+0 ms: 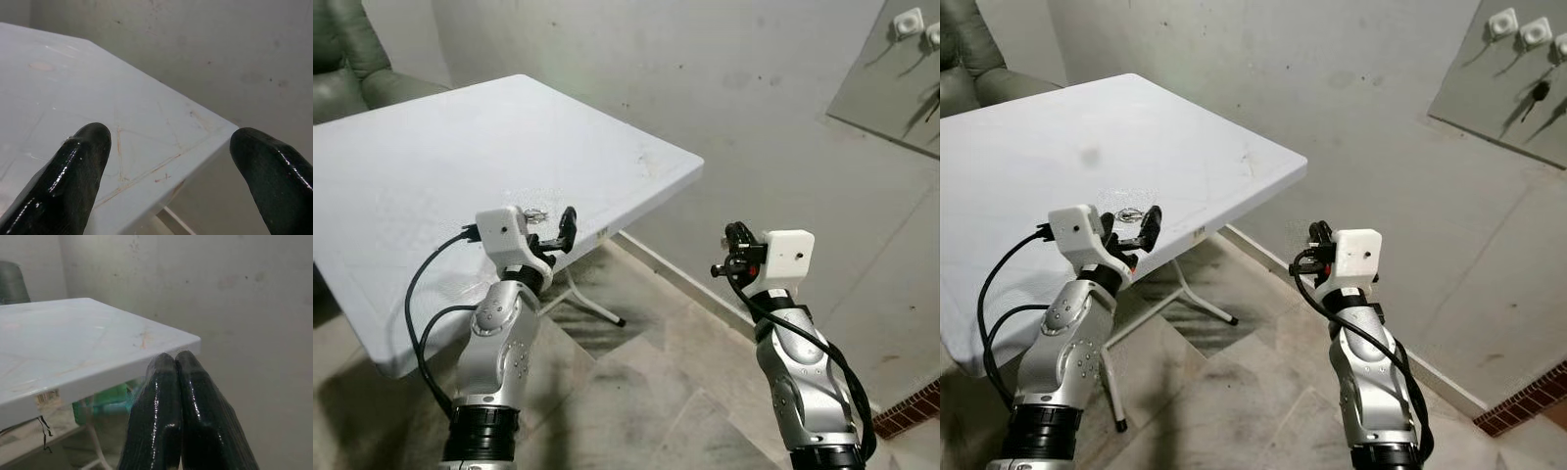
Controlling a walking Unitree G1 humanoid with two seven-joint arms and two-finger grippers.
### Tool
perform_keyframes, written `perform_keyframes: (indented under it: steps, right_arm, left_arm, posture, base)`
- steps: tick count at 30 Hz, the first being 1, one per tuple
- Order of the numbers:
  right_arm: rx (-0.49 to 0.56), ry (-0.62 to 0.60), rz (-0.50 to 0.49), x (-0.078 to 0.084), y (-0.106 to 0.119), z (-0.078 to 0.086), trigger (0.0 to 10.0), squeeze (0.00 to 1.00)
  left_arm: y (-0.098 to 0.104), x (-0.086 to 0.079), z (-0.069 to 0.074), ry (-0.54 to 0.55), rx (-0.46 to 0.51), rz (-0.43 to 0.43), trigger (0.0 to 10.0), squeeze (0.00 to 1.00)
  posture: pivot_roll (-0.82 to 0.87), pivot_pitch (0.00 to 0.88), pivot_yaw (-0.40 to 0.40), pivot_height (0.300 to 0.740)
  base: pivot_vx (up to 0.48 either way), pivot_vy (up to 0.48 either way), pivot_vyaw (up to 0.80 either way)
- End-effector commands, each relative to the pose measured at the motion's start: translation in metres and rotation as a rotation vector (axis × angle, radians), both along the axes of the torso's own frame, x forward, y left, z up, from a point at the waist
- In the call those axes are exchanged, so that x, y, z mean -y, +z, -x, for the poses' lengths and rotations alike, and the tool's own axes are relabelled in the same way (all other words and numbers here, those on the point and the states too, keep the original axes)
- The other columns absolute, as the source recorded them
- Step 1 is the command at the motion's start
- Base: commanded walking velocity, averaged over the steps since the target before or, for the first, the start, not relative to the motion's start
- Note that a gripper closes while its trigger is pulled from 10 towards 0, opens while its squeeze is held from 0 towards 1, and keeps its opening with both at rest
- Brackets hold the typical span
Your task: Hang keys on a hook
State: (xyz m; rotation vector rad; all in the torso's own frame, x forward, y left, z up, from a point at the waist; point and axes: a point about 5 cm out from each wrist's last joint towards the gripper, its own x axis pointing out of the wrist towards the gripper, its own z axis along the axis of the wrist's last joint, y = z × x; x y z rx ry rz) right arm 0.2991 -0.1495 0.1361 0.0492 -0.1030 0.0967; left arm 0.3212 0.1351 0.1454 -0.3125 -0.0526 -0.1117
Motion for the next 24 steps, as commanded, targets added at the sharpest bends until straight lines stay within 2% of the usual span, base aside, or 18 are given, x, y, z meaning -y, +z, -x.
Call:
perform_keyframes:
  steps: [1,4,17,24]
  right_arm:
    - [-0.012,-0.033,0.016,0.0023,0.0025,-0.0025,10.0,0.0]
    - [-0.047,-0.063,0.002,0.0046,-0.0007,-0.0037,10.0,0.0]
    - [-0.039,-0.063,0.015,0.0043,0.0022,-0.0024,10.0,0.0]
    - [-0.036,-0.057,0.012,0.0029,0.003,-0.0017,10.0,0.0]
  left_arm:
    - [0.0019,0.0005,0.0004,0.003,-0.001,0.0,10.0,0.0]
    - [0.0011,0.001,0.0009,0.005,-0.005,0.009,10.0,0.0]
    - [0.0023,0.0009,0.0018,-0.008,0.011,0.042,10.0,0.0]
    - [0.0024,0.0007,0.0026,-0.014,0.013,0.046,10.0,0.0]
  posture:
    - [0.02,0.0,-0.033,0.715]
    - [0.02,0.0,-0.037,0.715]
    - [0.02,0.0,-0.04,0.715]
    - [0.02,0.0,-0.039,0.715]
  base:
    - [0.0,0.0,0.0]
    - [0.0,0.0,0.0]
    - [0.0,0.0,0.0]
    - [0.286,0.0,0.0]
